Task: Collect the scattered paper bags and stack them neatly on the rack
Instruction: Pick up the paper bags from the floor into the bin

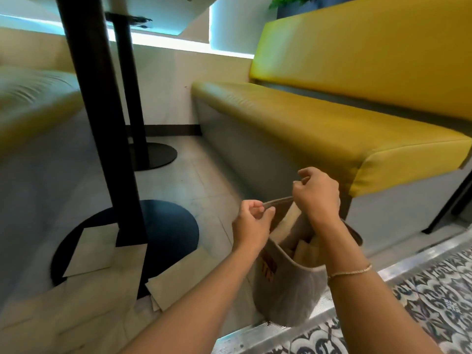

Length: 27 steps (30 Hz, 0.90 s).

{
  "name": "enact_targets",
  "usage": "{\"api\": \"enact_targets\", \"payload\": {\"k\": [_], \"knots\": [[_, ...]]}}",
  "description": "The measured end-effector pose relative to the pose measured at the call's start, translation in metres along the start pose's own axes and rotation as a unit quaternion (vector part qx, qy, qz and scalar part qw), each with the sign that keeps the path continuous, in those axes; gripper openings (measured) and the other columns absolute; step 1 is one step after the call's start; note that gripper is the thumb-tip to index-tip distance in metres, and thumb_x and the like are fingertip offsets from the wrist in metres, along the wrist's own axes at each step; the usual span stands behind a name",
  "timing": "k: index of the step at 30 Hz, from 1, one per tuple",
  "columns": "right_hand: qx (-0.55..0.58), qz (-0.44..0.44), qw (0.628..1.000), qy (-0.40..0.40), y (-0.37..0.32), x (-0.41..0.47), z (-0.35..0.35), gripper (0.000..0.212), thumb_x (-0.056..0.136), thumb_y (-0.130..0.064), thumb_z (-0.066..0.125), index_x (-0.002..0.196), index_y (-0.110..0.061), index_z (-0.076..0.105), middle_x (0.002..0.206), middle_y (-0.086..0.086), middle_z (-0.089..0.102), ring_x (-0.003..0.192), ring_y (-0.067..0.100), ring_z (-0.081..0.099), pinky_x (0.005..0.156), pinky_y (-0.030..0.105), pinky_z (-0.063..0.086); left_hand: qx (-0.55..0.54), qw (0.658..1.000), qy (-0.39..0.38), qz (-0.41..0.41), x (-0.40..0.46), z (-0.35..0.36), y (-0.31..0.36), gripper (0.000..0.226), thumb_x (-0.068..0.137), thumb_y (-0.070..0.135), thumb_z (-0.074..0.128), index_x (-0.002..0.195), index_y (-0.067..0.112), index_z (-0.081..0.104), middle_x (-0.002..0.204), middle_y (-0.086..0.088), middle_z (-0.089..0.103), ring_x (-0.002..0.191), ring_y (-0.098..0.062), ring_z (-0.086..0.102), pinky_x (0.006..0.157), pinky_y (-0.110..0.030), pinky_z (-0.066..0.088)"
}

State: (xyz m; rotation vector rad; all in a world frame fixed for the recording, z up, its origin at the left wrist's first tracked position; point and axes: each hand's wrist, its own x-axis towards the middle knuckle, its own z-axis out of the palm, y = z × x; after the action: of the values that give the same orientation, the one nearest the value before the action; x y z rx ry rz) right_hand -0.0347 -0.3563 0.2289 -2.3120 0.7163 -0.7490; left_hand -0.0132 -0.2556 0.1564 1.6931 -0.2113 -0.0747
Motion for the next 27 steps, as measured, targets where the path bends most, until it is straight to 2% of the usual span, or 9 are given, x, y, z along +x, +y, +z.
{"api": "enact_targets", "payload": {"k": [5, 6, 8, 10, 13, 17, 20, 24, 27], "knots": [[-0.001, -0.056, 0.996, -0.075, -0.013, -0.023, 0.039, 0.03, 0.094, -0.016, 0.052, 0.124, -0.017, 0.057, 0.119, 0.003, 0.062, 0.102, 0.018, 0.059, 0.081, 0.027, 0.048, 0.043, 0.994, 0.088, -0.04, 0.006, -0.042, -0.052, 0.011, 0.092, 0.024, 0.057, 0.101, 0.019, 0.053, 0.087, 0.011, 0.056, 0.073, 0.003, 0.05, 0.056, -0.008, 0.039], [-0.006, -0.075, 0.992, -0.097, -0.016, -0.029, 0.049, 0.029, 0.095, -0.016, 0.052, 0.123, -0.017, 0.058, 0.118, 0.003, 0.063, 0.099, 0.016, 0.06, 0.082, 0.026, 0.048, 0.078, 0.991, 0.1, -0.05, 0.007, -0.053, -0.068, 0.011, 0.092, 0.02, 0.057, 0.102, 0.016, 0.056, 0.092, 0.005, 0.06, 0.076, -0.001, 0.054, 0.061, -0.008, 0.041], [-0.023, -0.1, 0.982, -0.157, -0.019, -0.041, 0.072, 0.029, 0.095, -0.016, 0.051, 0.123, -0.018, 0.058, 0.116, 0.002, 0.063, 0.095, 0.014, 0.06, 0.083, 0.025, 0.048, 0.165, 0.977, 0.104, -0.09, 0.009, -0.077, -0.105, 0.016, 0.09, 0.015, 0.056, 0.106, 0.011, 0.058, 0.105, -0.006, 0.064, 0.094, -0.017, 0.06, 0.079, -0.021, 0.046], [-0.047, -0.108, 0.967, -0.225, -0.018, -0.052, 0.095, 0.029, 0.095, -0.017, 0.05, 0.123, -0.02, 0.058, 0.112, 0.002, 0.064, 0.093, 0.016, 0.062, 0.085, 0.028, 0.05, 0.269, 0.949, 0.063, -0.152, 0.009, -0.099, -0.143, 0.029, 0.089, 0.018, 0.057, 0.116, 0.009, 0.054, 0.116, -0.01, 0.06, 0.109, -0.027, 0.056, 0.088, -0.029, 0.044], [-0.082, -0.117, 0.942, -0.305, -0.007, -0.065, 0.129, 0.028, 0.094, -0.019, 0.052, 0.122, -0.02, 0.057, 0.106, 0.002, 0.063, 0.089, 0.015, 0.062, 0.079, 0.026, 0.052, 0.419, 0.883, -0.032, -0.211, 0.005, -0.126, -0.185, 0.049, 0.089, 0.028, 0.057, 0.132, 0.012, 0.041, 0.132, -0.01, 0.049, 0.121, -0.028, 0.047, 0.095, -0.035, 0.043], [-0.116, -0.1, 0.921, -0.359, 0.017, -0.081, 0.17, 0.029, 0.093, -0.017, 0.053, 0.122, -0.02, 0.057, 0.103, 0.001, 0.06, 0.084, 0.012, 0.059, 0.07, 0.021, 0.05, 0.531, 0.825, -0.11, -0.158, 0.0, -0.147, -0.223, 0.061, 0.088, 0.034, 0.057, 0.14, 0.013, 0.031, 0.139, -0.008, 0.041, 0.128, -0.027, 0.038, 0.099, -0.034, 0.038], [-0.141, -0.09, 0.909, -0.381, 0.04, -0.09, 0.188, 0.03, 0.093, -0.016, 0.053, 0.122, -0.017, 0.057, 0.11, 0.003, 0.059, 0.086, 0.011, 0.055, 0.072, 0.019, 0.045, 0.572, 0.799, -0.146, -0.119, 0.001, -0.155, -0.242, 0.066, 0.087, 0.038, 0.058, 0.141, 0.014, 0.028, 0.14, -0.005, 0.037, 0.129, -0.024, 0.035, 0.099, -0.031, 0.035], [-0.167, -0.078, 0.893, -0.41, 0.063, -0.098, 0.203, 0.029, 0.094, -0.017, 0.052, 0.122, -0.017, 0.058, 0.116, 0.005, 0.06, 0.1, 0.018, 0.057, 0.079, 0.022, 0.043, 0.613, 0.769, -0.164, -0.074, 0.002, -0.158, -0.251, 0.039, 0.09, 0.027, 0.049, 0.125, 0.012, 0.043, 0.13, -0.006, 0.046, 0.119, -0.023, 0.045, 0.088, -0.031, 0.039], [-0.186, -0.071, 0.882, -0.426, 0.075, -0.103, 0.213, 0.029, 0.092, -0.02, 0.053, 0.121, -0.019, 0.06, 0.119, 0.004, 0.061, 0.103, 0.02, 0.059, 0.087, 0.029, 0.049, 0.634, 0.745, -0.197, -0.064, 0.003, -0.154, -0.253, 0.031, 0.094, 0.02, 0.04, 0.123, 0.008, 0.045, 0.127, -0.012, 0.051, 0.118, -0.025, 0.045, 0.092, -0.032, 0.037]]}}
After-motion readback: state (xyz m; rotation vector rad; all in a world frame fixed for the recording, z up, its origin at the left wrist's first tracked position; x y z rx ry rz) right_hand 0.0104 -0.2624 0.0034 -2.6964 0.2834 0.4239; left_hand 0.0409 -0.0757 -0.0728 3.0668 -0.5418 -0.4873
